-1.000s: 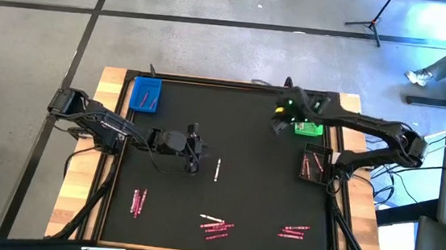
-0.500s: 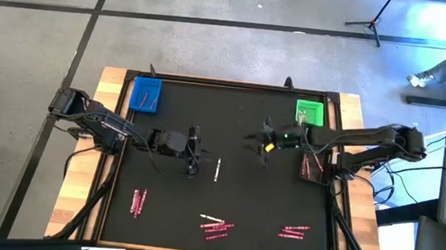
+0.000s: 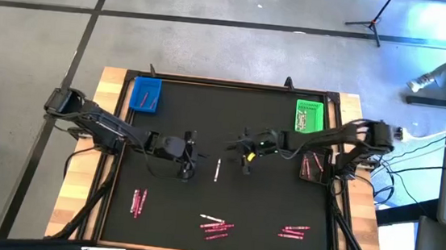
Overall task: Sort crayons
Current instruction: Put the white crayon into the green bin
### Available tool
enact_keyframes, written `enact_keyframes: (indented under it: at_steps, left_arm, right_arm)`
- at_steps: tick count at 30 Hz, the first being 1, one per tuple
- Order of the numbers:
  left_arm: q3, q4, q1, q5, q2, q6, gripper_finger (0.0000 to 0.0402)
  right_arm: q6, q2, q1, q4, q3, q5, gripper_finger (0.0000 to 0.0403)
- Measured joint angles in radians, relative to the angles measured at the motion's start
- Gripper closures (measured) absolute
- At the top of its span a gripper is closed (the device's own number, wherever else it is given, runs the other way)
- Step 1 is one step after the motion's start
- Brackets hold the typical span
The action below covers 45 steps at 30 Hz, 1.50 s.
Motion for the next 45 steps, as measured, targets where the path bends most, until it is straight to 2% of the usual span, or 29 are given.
enact_keyframes:
  at_steps: [6, 14, 23, 34, 38, 45]
  left_arm:
    - [0.003, -0.066, -0.024, -0.015, -0.063, -0.007, 0.0282]
    - [0.002, -0.132, -0.051, -0.021, -0.112, -0.02, 0.0282]
    - [0.001, -0.259, -0.098, -0.018, -0.204, -0.05, 0.0282]
    - [0.001, -0.261, -0.102, -0.022, -0.222, -0.07, 0.0282]
    - [0.001, -0.258, -0.102, -0.022, -0.222, -0.07, 0.0282]
    - [0.001, -0.259, -0.102, -0.022, -0.222, -0.071, 0.0282]
  right_arm:
    - [-0.02, 0.128, 0.0, 0.001, 0.083, -0.064, 0.0144]
    - [-0.114, 0.259, 0.0, -0.006, 0.184, -0.209, 0.0139]
    - [-0.177, 0.348, 0.0, 0.0, 0.211, -0.227, 0.0139]
    - [-0.24, 0.391, 0.0, -0.01, 0.213, -0.203, 0.0139]
    - [-0.245, 0.398, 0.0, -0.001, 0.213, -0.189, 0.016]
    - [-0.246, 0.398, 0.0, -0.005, 0.213, -0.181, 0.0253]
